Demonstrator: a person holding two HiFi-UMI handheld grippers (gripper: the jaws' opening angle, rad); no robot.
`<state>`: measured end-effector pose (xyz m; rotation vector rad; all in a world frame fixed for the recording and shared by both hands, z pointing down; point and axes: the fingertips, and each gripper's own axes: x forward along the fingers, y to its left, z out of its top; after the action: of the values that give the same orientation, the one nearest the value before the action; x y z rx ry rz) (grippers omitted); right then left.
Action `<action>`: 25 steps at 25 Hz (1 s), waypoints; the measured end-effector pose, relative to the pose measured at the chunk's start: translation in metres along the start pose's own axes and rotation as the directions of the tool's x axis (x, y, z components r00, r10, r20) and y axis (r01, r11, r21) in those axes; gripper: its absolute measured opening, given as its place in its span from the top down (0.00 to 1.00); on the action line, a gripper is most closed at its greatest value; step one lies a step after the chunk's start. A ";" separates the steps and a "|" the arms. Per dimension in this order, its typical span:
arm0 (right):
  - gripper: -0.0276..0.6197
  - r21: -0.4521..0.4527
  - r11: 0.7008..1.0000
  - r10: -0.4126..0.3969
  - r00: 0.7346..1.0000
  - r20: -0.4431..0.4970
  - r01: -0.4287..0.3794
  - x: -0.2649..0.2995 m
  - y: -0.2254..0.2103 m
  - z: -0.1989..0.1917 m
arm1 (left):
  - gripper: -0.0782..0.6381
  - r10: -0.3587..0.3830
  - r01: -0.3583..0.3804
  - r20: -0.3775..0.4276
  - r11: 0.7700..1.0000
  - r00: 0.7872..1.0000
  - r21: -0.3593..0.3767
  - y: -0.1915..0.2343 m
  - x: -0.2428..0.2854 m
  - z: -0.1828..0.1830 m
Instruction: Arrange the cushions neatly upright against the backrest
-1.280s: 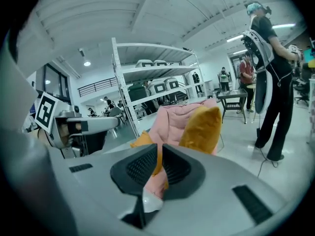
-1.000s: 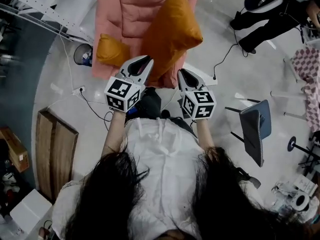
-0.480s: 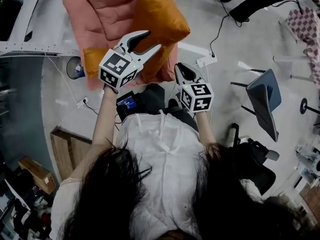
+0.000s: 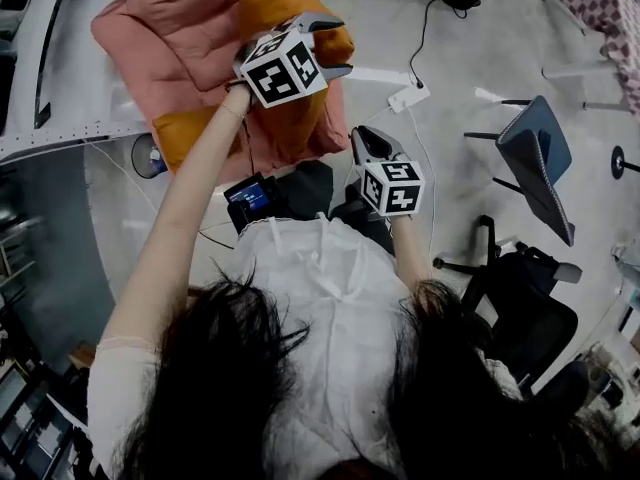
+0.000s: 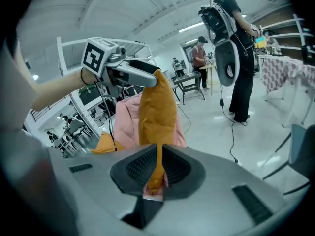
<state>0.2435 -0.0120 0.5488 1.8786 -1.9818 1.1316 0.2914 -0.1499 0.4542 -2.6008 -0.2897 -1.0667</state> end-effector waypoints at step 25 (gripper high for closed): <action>0.89 0.081 0.997 -0.004 0.998 -0.064 0.009 0.026 0.000 -0.044 | 0.76 0.226 -0.170 0.074 0.877 0.971 -0.449 0.074 -0.069 -0.044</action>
<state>0.2232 -0.0044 0.5954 1.8607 -1.9218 1.2719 0.2373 -0.2390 0.4192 -3.0181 0.2220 -0.9891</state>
